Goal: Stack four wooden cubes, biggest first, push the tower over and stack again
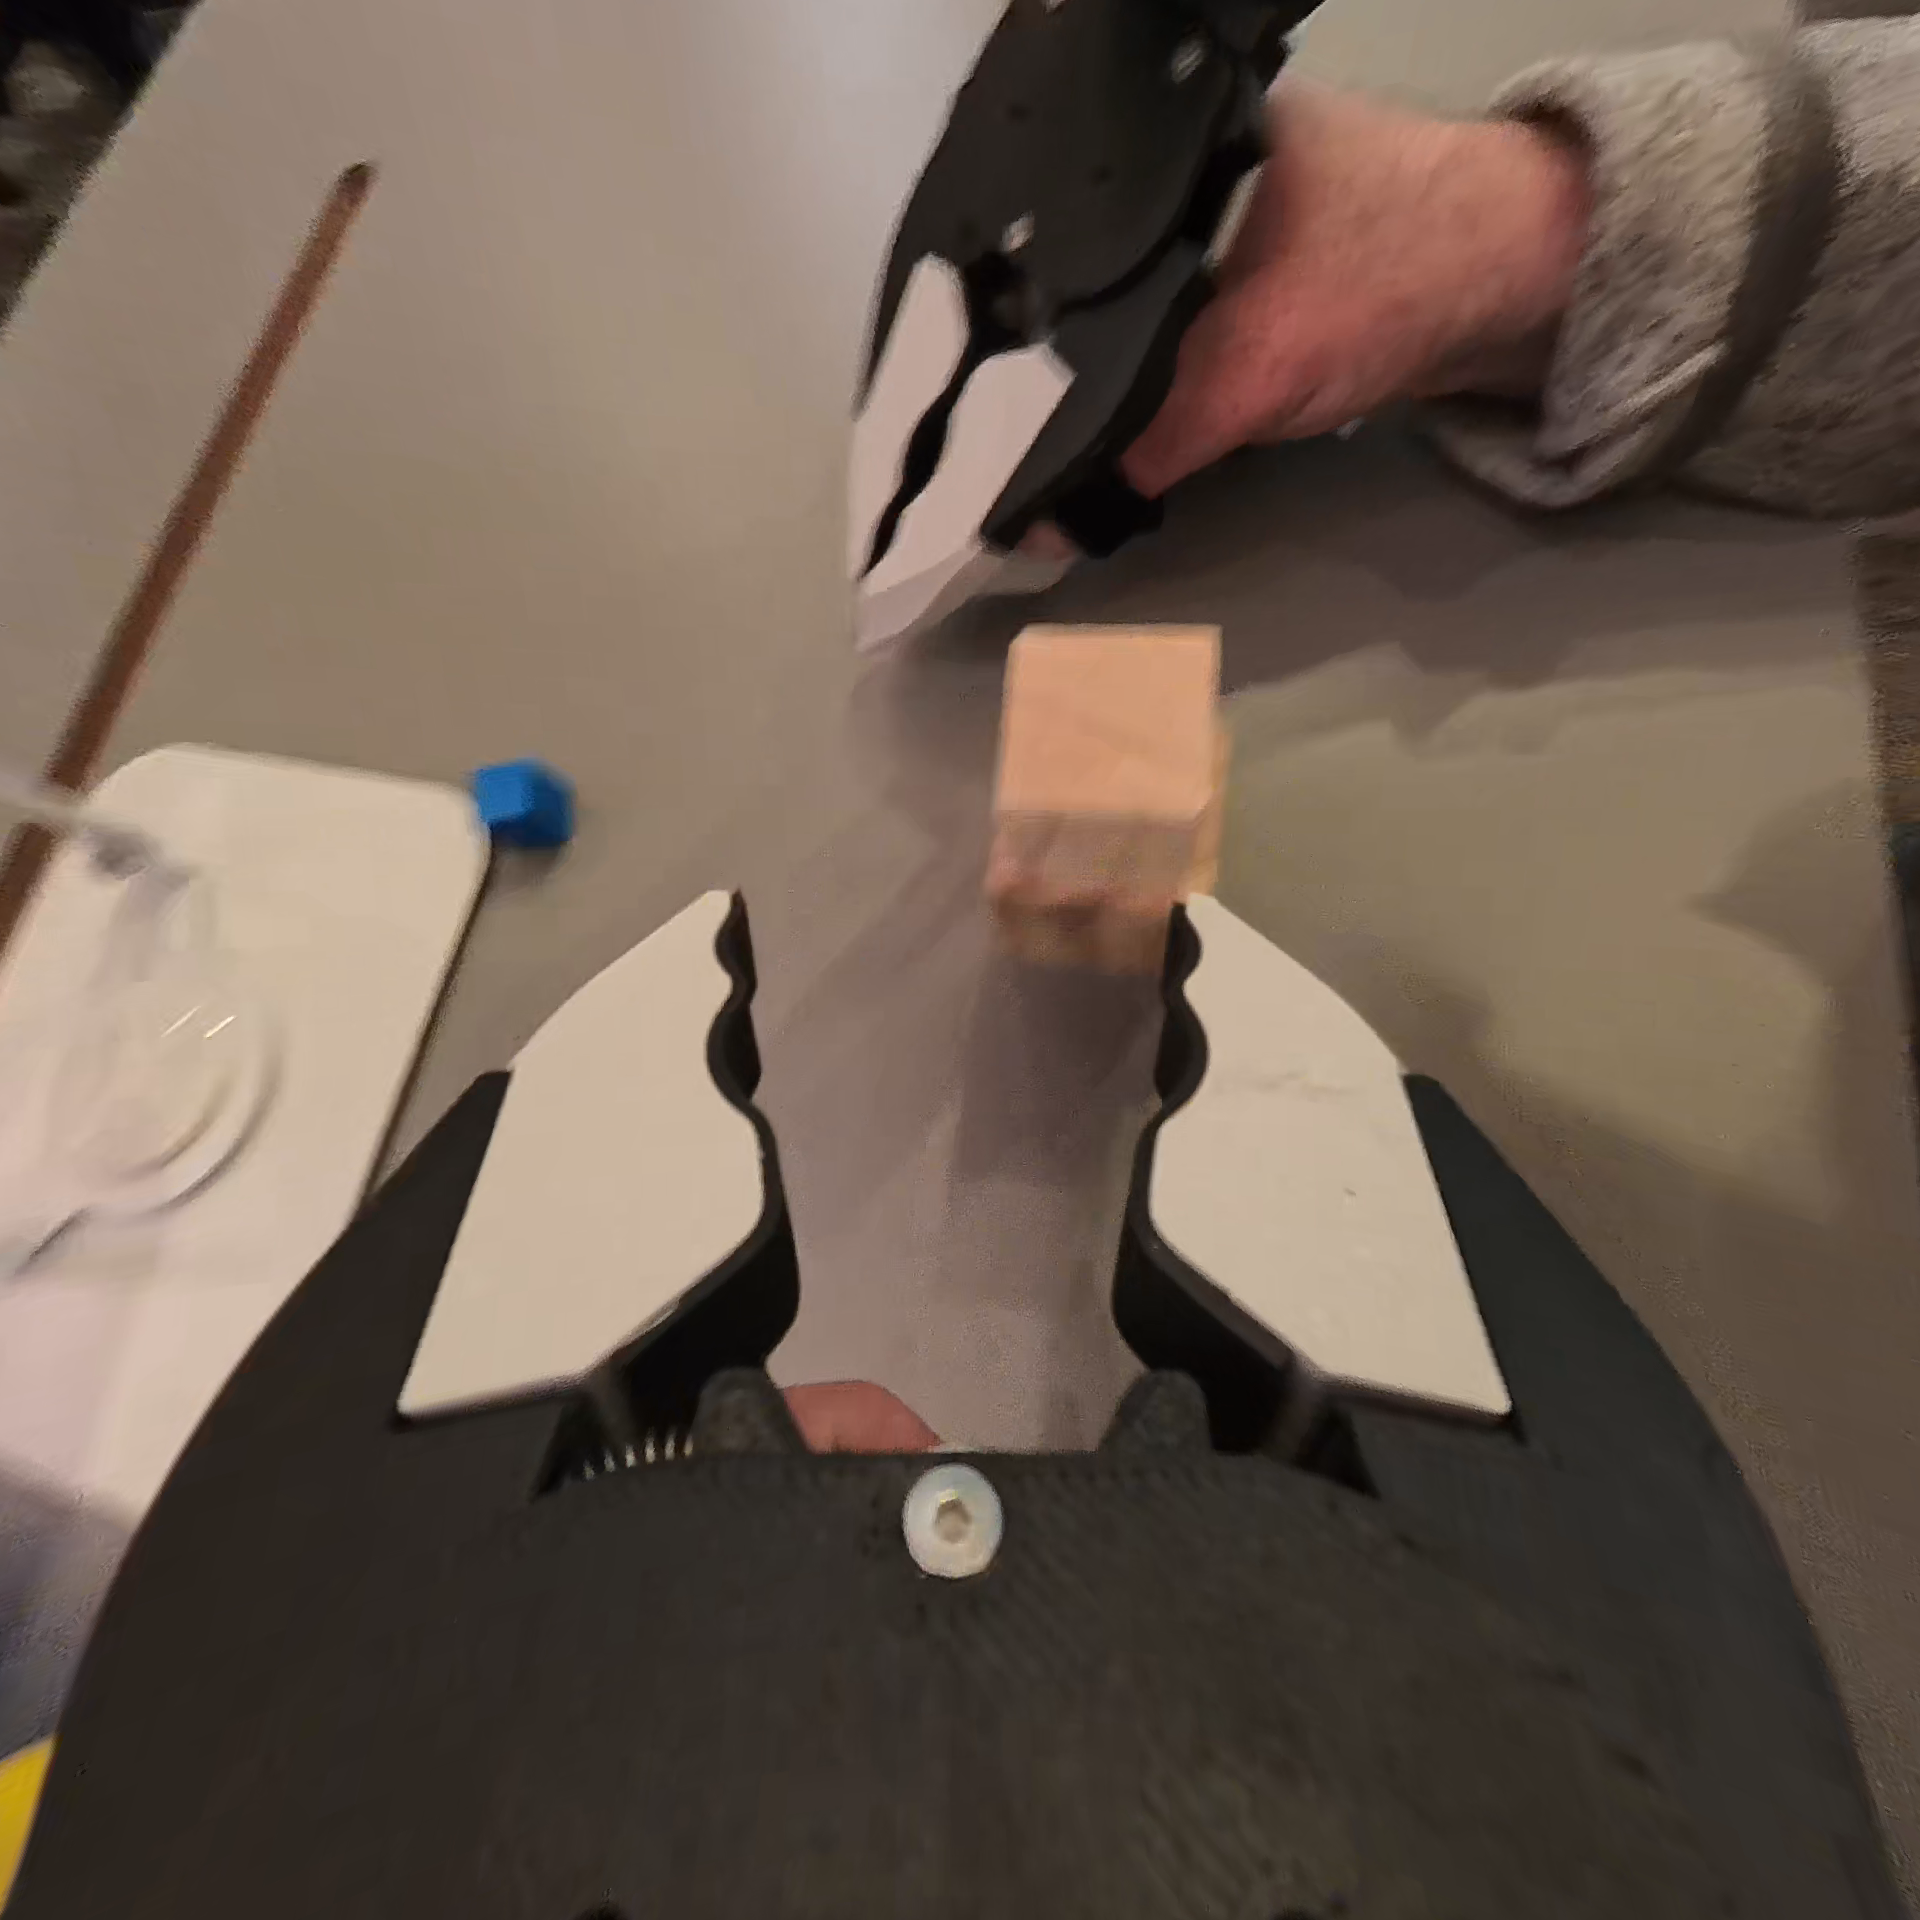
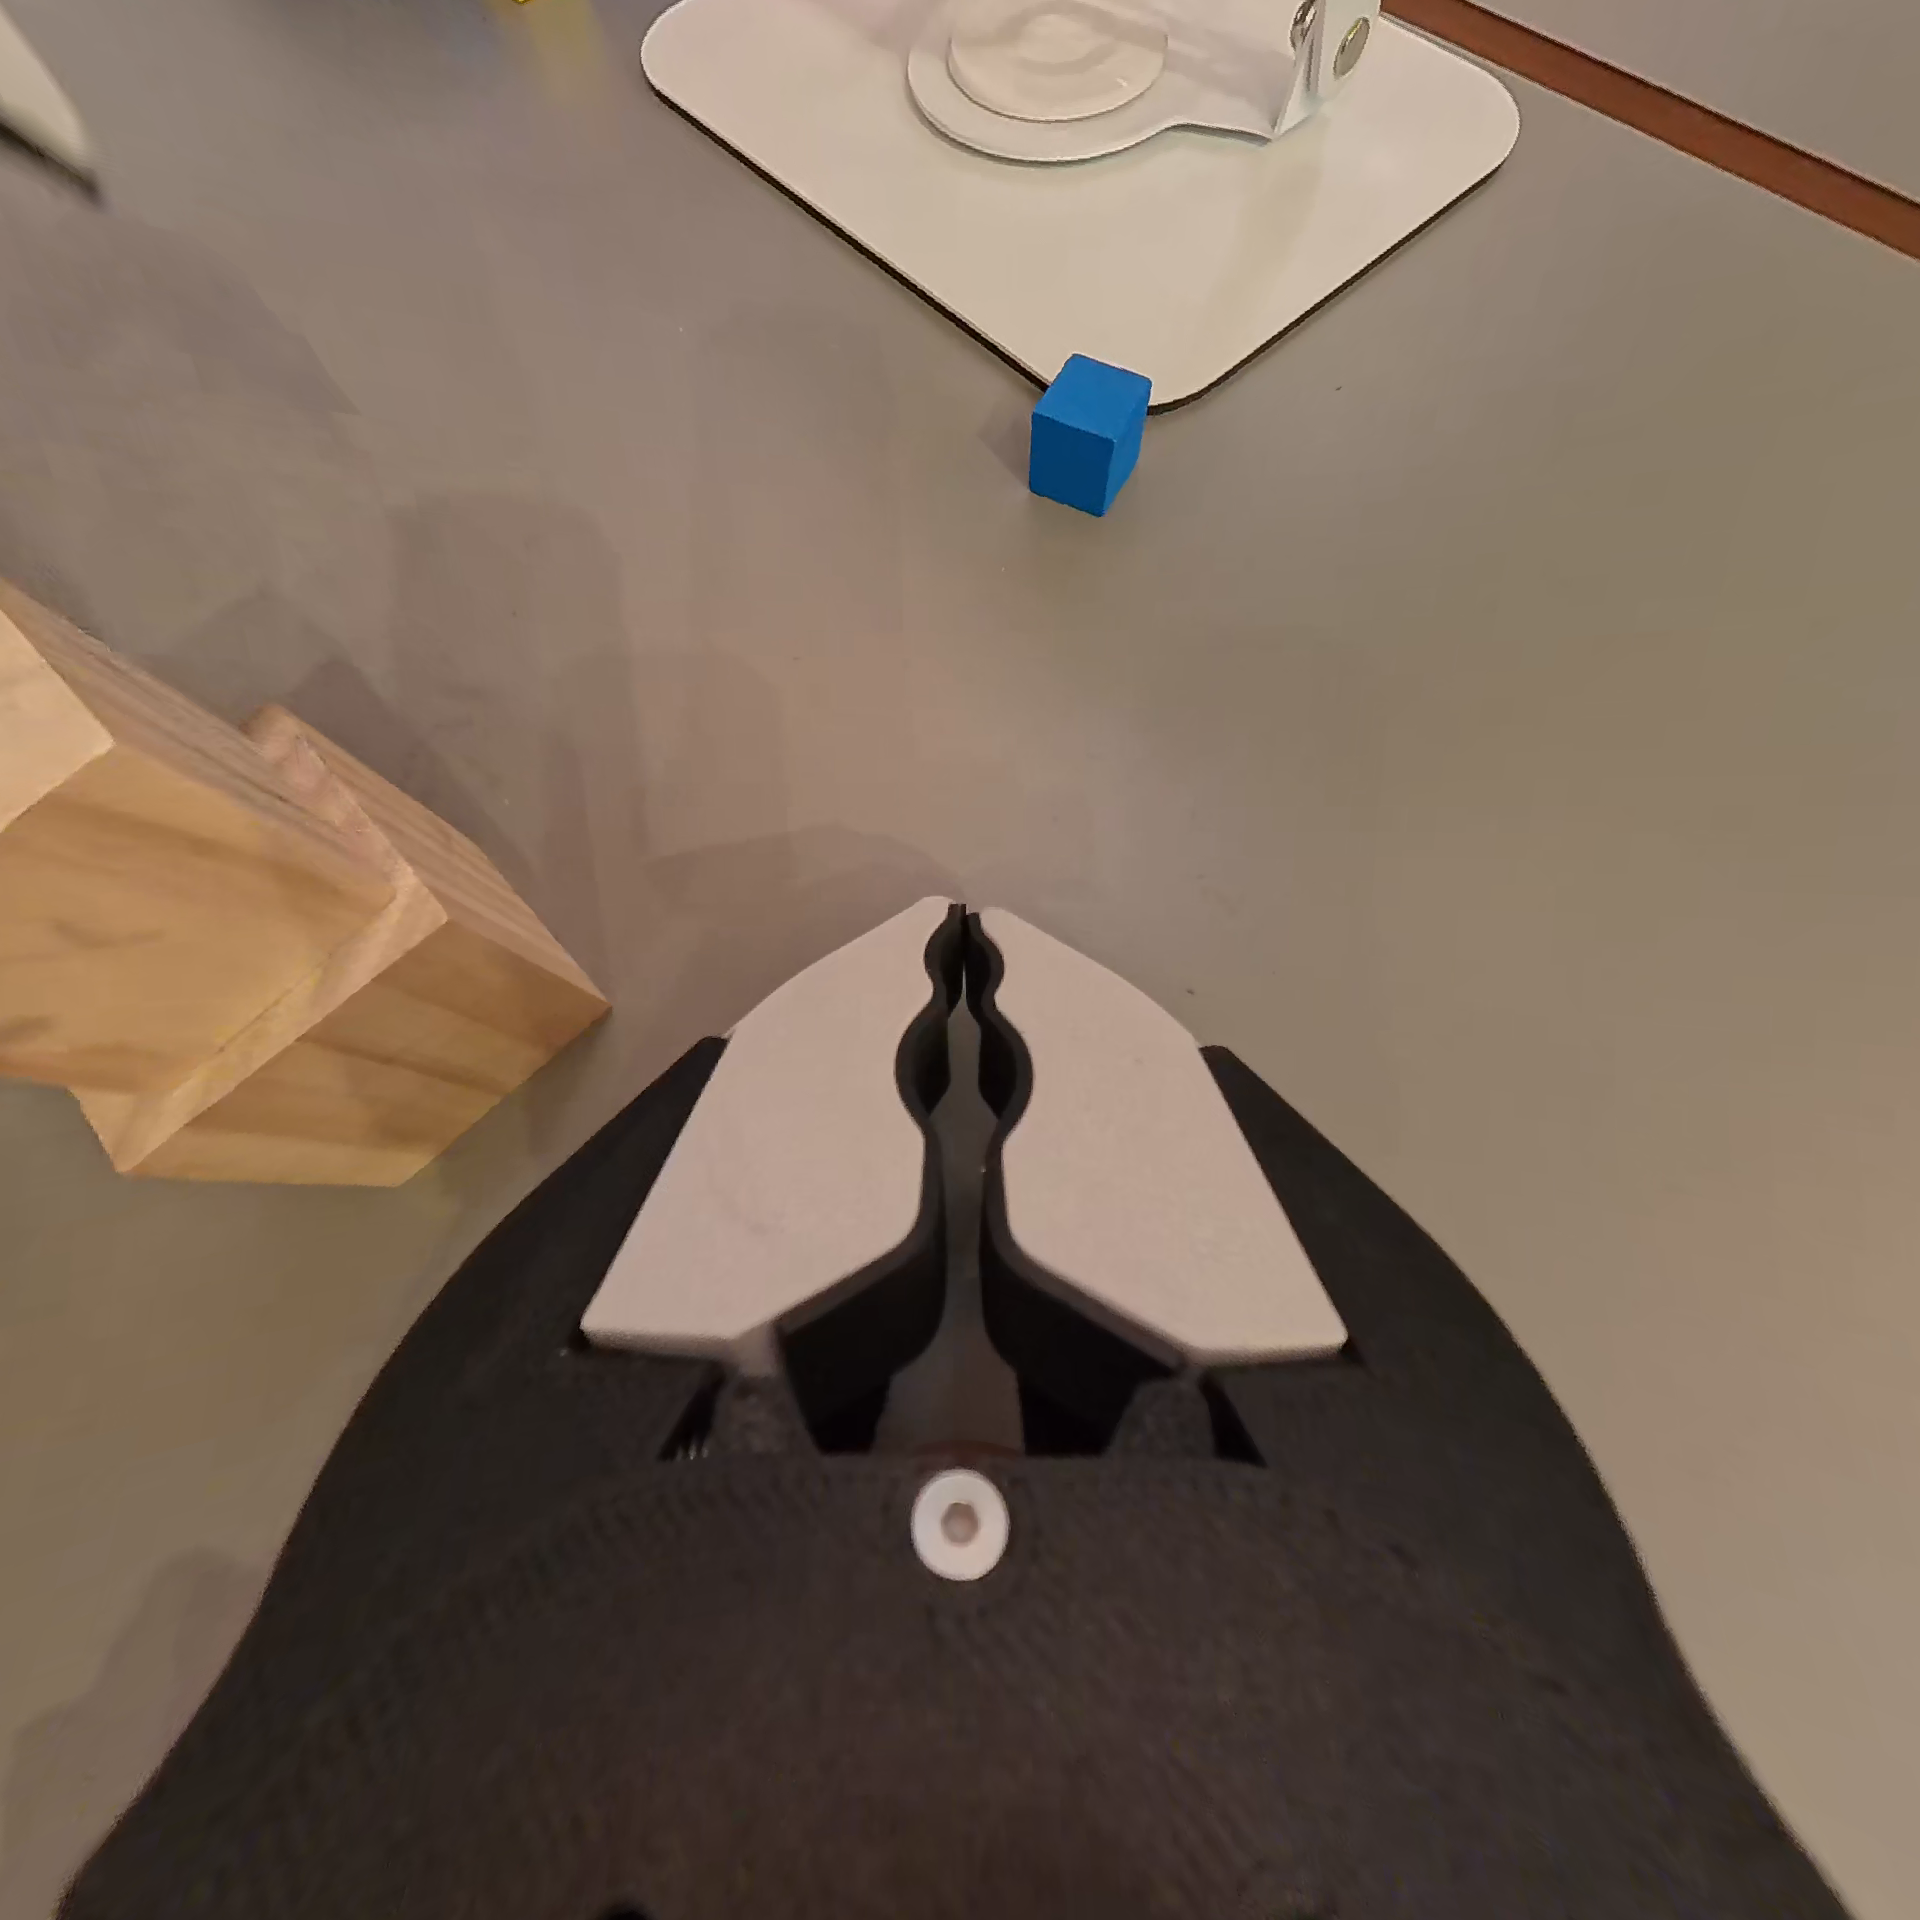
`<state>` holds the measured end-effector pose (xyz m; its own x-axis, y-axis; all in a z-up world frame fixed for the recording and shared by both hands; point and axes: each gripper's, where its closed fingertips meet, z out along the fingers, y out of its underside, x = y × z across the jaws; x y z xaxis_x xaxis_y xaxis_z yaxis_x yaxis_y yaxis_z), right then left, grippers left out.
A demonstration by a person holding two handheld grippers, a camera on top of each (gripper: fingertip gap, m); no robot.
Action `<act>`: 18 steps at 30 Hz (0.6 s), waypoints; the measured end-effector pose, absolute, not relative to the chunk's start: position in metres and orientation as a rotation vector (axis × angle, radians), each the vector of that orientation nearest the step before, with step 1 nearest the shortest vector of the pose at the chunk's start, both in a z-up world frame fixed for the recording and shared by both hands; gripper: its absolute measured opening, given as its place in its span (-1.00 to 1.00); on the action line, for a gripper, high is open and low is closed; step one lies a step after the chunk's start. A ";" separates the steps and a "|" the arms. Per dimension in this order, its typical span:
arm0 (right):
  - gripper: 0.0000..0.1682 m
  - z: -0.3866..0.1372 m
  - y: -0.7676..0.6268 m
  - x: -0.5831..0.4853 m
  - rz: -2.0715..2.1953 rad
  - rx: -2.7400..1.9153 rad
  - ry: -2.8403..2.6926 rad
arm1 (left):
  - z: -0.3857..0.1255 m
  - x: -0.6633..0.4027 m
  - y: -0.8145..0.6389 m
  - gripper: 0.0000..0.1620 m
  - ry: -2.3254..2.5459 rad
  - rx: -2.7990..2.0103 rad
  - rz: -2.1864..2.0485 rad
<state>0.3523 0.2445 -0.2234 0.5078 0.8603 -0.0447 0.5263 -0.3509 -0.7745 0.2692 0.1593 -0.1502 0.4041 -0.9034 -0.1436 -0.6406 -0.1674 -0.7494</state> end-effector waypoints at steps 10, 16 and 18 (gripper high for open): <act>-1.00 -0.224 0.241 0.349 0.604 -2.030 -1.153 | -0.154 0.071 0.220 -0.34 1.146 -2.032 0.281; -1.00 -0.224 0.241 0.349 0.607 -2.032 -1.149 | -0.191 0.042 0.249 -0.40 1.157 -2.195 0.418; -1.00 -0.224 0.241 0.349 0.608 -2.032 -1.149 | -0.196 0.039 0.261 -0.48 1.127 -2.202 0.463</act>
